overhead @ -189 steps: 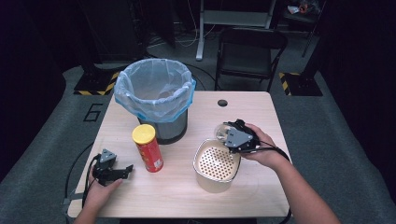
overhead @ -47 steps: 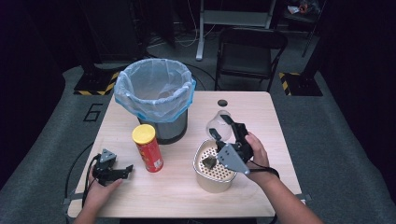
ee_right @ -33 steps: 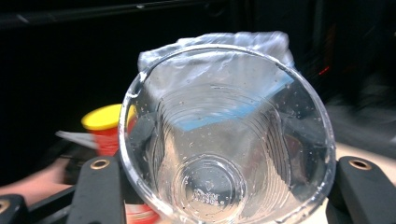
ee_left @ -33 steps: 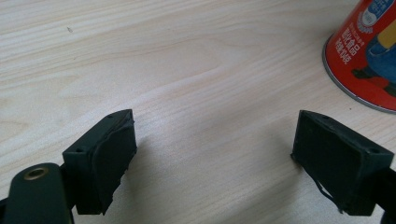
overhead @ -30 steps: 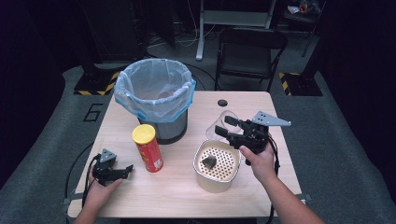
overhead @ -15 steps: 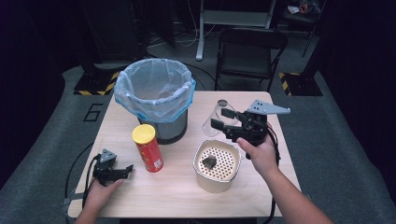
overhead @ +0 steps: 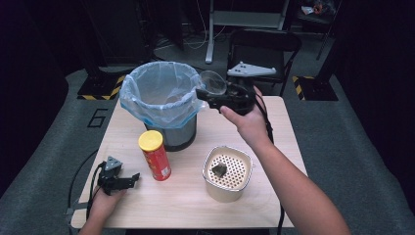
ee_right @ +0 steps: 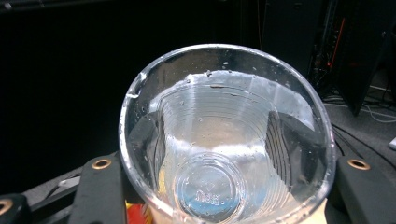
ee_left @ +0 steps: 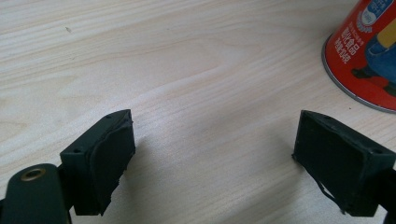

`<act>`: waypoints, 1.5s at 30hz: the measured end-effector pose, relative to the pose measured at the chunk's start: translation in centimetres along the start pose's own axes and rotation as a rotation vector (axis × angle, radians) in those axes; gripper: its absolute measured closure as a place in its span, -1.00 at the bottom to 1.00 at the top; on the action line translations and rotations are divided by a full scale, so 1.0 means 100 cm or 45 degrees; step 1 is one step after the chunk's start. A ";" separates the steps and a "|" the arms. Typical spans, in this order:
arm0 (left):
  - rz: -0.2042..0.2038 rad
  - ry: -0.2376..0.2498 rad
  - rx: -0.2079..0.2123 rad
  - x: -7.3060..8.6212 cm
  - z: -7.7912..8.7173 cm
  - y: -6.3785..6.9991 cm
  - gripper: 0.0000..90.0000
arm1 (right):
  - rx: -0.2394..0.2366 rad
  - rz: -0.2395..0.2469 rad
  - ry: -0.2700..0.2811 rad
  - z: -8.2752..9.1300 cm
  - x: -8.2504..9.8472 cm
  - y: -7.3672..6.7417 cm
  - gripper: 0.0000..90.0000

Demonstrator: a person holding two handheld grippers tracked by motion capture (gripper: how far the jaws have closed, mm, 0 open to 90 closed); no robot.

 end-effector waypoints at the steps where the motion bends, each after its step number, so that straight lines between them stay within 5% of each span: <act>1: -0.002 -0.001 0.000 0.000 0.000 0.000 -0.73 | 0.000 0.000 0.000 0.000 0.000 0.000 -0.17; 8: 0.011 0.000 0.006 0.000 0.000 0.001 -0.73 | 0.051 0.030 -0.029 -0.043 -0.016 0.004 -0.18; 20: -0.001 -0.013 0.003 0.000 0.001 0.000 -0.73 | 0.144 -0.009 -0.045 -0.080 -0.026 0.020 -0.22; 37: -0.002 -0.007 0.003 0.000 0.001 0.003 -0.72 | 0.145 0.022 -0.151 -0.131 -0.027 0.020 -0.21; 41: 0.006 -0.007 0.006 0.000 0.000 0.004 -0.72 | 0.086 0.028 -0.174 -0.140 -0.026 0.015 -0.38; 43: 0.007 -0.007 0.007 0.000 0.001 0.004 -0.72 | 0.037 0.020 -0.189 -0.144 -0.025 0.012 -0.71; 45: 0.005 -0.005 -0.001 0.000 0.001 0.004 -0.72 | 0.034 0.003 -0.226 -0.147 -0.022 0.011 -0.82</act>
Point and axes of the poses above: each handheld gripper's, and its own axes: z roughly backward along the jaws, x roughly out of its underside, y roughly to its right, the point moved 2 cm from there along -z, roughly forward along the jaws, and after that the axes turned 8 degrees about -y, right-handed, at the moved point
